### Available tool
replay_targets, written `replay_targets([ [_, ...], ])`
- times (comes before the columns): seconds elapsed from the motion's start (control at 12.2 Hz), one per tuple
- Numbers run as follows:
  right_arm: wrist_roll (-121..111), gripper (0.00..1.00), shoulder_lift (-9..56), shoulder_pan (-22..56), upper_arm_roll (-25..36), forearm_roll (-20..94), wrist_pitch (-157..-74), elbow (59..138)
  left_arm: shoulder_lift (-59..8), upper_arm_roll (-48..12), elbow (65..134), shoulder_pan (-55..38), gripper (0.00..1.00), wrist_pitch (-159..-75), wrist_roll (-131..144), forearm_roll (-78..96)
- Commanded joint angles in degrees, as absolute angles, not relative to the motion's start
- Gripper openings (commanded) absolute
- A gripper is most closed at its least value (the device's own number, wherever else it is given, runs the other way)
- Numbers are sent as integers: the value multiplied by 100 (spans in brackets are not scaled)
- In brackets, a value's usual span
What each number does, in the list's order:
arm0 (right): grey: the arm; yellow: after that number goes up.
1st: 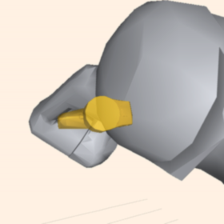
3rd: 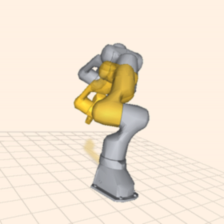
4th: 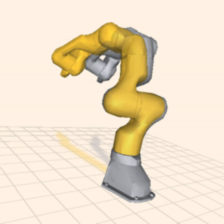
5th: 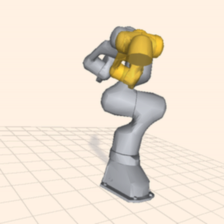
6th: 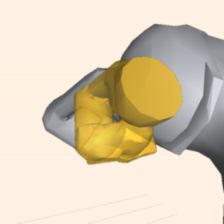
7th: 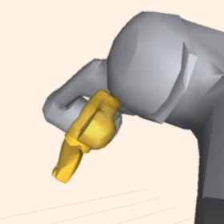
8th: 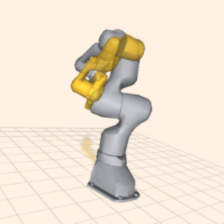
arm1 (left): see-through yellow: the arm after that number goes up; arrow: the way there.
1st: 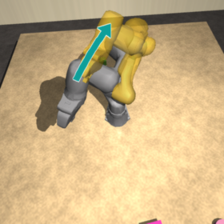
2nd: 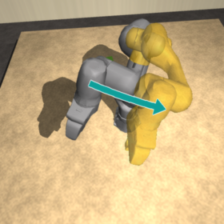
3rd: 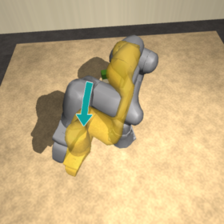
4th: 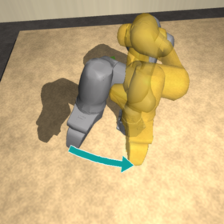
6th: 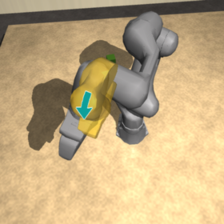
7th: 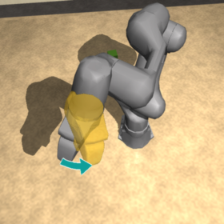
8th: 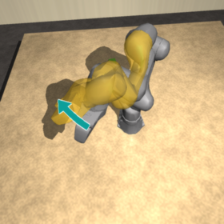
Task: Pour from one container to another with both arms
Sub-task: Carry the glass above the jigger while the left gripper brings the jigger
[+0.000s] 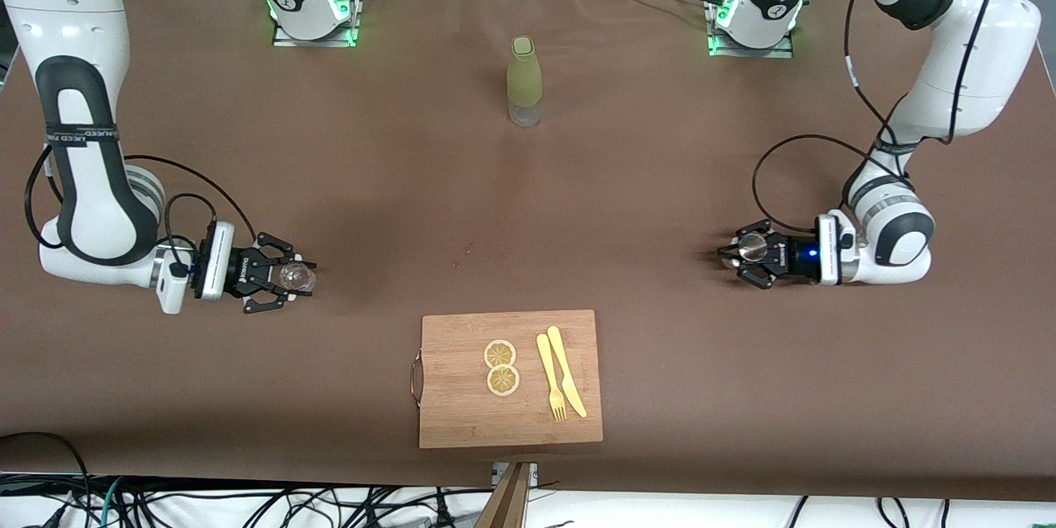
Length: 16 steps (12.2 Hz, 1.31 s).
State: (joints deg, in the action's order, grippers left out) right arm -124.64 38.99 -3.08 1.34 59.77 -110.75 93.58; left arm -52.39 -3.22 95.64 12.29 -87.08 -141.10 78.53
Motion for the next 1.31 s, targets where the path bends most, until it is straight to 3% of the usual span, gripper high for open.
replay_targets([
  [0.0, -12095, 25, 3666, -63, 149, 6056, -11319, 9439, -4984, -255, 9790, 714, 0, -9095, -14054, 8348],
  [0.41, -11339, 25, 3472, 702, 149, 6047, -11960, 9448, -4571, -255, 10362, -174, 0, -9798, -14071, 9411],
  [1.23, -10170, 25, 3428, 1959, 149, 5678, -13218, 9440, -4570, -255, 10292, -1791, 0, -11003, -14133, 11547],
])
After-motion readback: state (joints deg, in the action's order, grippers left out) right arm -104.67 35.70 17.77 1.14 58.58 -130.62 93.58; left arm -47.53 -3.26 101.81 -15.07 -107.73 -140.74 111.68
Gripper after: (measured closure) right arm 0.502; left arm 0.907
